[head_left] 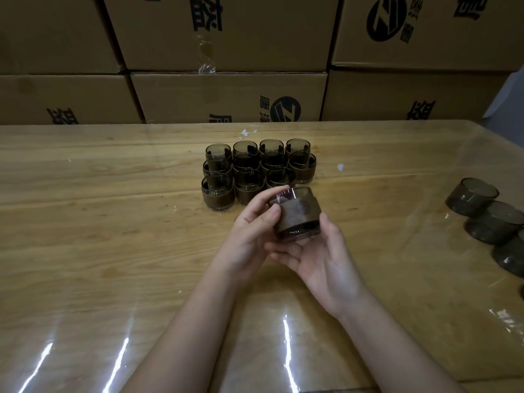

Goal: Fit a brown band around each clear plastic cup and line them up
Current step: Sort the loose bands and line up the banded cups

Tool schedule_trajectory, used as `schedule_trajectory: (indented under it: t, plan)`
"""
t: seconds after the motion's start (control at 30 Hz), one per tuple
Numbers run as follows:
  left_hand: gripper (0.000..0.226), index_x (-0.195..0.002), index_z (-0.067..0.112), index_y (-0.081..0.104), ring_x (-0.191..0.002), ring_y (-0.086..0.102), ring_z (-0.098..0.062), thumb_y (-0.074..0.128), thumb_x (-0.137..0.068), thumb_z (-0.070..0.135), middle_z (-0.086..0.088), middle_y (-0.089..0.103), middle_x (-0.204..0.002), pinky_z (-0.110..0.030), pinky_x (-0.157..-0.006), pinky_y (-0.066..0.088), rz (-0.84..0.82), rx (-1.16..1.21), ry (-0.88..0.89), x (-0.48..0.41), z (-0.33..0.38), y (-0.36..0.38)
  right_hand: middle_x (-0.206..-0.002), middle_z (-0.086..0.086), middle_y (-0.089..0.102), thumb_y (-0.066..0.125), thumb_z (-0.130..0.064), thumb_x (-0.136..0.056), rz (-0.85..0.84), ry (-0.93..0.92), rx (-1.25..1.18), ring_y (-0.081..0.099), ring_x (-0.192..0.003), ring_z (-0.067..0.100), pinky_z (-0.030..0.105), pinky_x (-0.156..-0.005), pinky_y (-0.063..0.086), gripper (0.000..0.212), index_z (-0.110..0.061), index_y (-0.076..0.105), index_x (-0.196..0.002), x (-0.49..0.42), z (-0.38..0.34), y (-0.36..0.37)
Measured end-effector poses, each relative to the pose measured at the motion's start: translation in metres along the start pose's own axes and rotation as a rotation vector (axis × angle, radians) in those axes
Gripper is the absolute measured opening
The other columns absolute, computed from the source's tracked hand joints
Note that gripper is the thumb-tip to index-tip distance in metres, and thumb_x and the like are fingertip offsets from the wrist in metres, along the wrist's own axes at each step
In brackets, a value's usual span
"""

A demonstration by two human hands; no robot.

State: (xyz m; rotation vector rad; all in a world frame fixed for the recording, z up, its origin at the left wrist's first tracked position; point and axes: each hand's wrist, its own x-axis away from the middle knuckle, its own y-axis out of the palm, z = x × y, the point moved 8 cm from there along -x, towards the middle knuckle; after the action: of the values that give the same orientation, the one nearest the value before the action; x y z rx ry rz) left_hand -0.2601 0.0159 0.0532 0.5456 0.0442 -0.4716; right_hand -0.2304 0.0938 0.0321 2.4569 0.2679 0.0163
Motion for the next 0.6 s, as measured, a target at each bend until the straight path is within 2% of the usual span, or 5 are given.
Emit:
schedule_trajectory:
  t: [0.1, 0.17, 0.33, 0.47, 0.6]
  plan:
    - [0.049, -0.102, 0.031, 0.074, -0.089, 0.065, -0.016, 0.089, -0.057, 0.045, -0.005, 0.063, -0.11, -0.023, -0.056, 0.05, -0.023, 0.043, -0.005, 0.0012, 0.0004, -0.0042, -0.109, 0.019, 0.067, 0.046, -0.047, -0.088, -0.018, -0.04, 0.063, 0.065, -0.094, 0.025, 0.032, -0.077, 0.054, 0.051, -0.009, 0.066, -0.116, 0.0017, -0.0023, 0.0017]
    - [0.046, -0.101, 0.032, 0.075, -0.085, 0.067, -0.016, 0.089, -0.058, 0.044, 0.0, 0.069, -0.105, -0.024, -0.053, 0.049, -0.052, 0.05, 0.006, 0.0022, 0.0011, -0.0037, -0.108, 0.019, 0.066, 0.045, -0.046, -0.09, -0.02, -0.078, 0.101, 0.063, -0.092, 0.025, 0.03, -0.072, 0.053, 0.05, -0.008, 0.065, -0.116, 0.0029, -0.0023, 0.0024]
    - [0.04, -0.101, 0.03, 0.075, -0.058, 0.063, -0.014, 0.087, -0.064, 0.039, -0.002, 0.071, -0.097, -0.023, -0.04, 0.046, -0.125, 0.056, 0.04, 0.0041, 0.0035, 0.0024, -0.095, 0.012, 0.067, 0.038, -0.044, -0.093, 0.022, -0.13, 0.109, 0.062, -0.076, 0.019, 0.026, -0.06, 0.049, 0.048, -0.008, 0.064, -0.11, 0.0035, 0.0014, 0.0003]
    - [0.042, -0.101, 0.031, 0.075, -0.055, 0.062, -0.015, 0.087, -0.063, 0.041, -0.002, 0.072, -0.095, -0.024, -0.04, 0.046, -0.138, 0.017, 0.047, 0.0041, 0.0044, 0.0027, -0.092, 0.012, 0.067, 0.055, -0.054, -0.084, 0.018, -0.13, 0.1, 0.06, -0.073, 0.018, 0.025, -0.058, 0.048, 0.053, -0.008, 0.065, -0.109, 0.0027, 0.0004, 0.0031]
    - [0.042, -0.102, 0.031, 0.075, -0.057, 0.061, -0.016, 0.086, -0.063, 0.042, -0.002, 0.072, -0.096, -0.025, -0.043, 0.046, -0.148, 0.004, 0.055, 0.0041, 0.005, 0.0014, -0.094, 0.015, 0.064, 0.066, -0.066, -0.072, 0.0, -0.113, 0.109, 0.06, -0.074, 0.019, 0.026, -0.059, 0.048, 0.073, -0.005, 0.061, -0.113, 0.0016, 0.0015, 0.0038]
